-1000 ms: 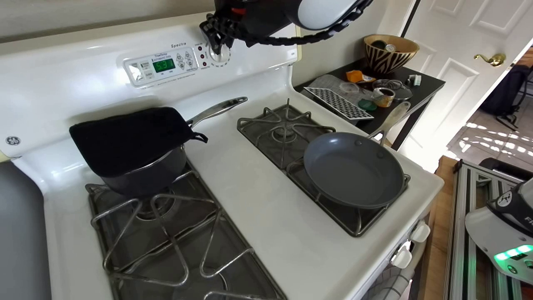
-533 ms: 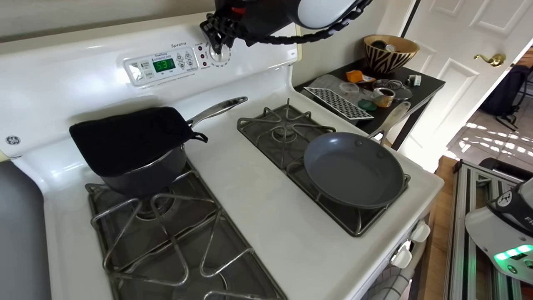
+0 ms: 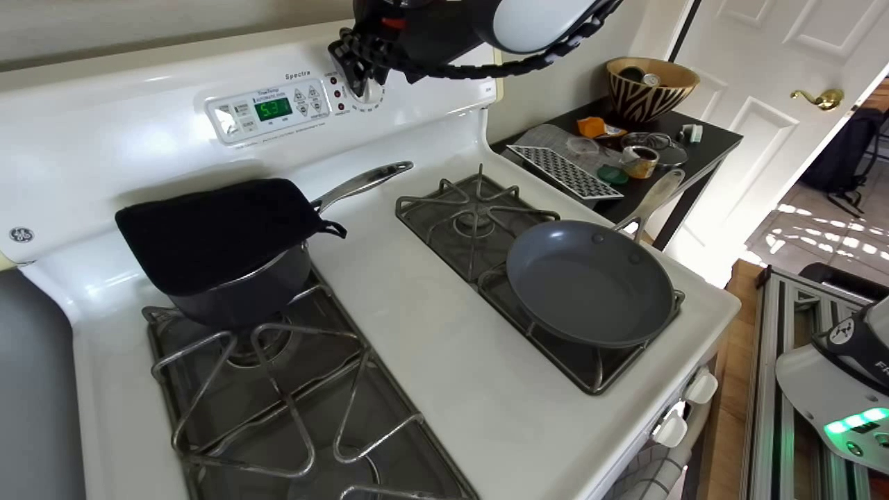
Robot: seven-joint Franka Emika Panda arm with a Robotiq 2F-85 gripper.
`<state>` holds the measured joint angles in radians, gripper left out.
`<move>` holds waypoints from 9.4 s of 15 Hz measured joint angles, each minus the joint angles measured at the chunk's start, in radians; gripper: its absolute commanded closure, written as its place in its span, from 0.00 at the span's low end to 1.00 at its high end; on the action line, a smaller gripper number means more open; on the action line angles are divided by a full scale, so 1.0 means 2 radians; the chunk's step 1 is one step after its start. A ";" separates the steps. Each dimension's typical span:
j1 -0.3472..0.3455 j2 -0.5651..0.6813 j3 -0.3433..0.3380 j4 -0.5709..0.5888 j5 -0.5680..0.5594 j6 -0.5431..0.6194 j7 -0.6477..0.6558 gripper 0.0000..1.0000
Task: Turn the stove on the switch to the left
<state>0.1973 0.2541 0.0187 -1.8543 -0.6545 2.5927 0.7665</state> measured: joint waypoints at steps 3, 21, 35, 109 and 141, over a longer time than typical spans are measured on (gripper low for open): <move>0.002 0.000 0.000 0.000 0.001 -0.004 0.000 1.00; 0.002 -0.002 -0.001 0.003 0.008 -0.017 -0.018 0.98; 0.023 0.011 -0.001 0.036 -0.026 -0.132 -0.150 0.67; 0.034 0.033 0.016 0.068 -0.097 -0.166 -0.292 0.98; 0.033 0.035 0.036 0.049 -0.209 -0.177 -0.403 0.62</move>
<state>0.2623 0.3232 0.0901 -1.7563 -1.0716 2.2397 -0.0401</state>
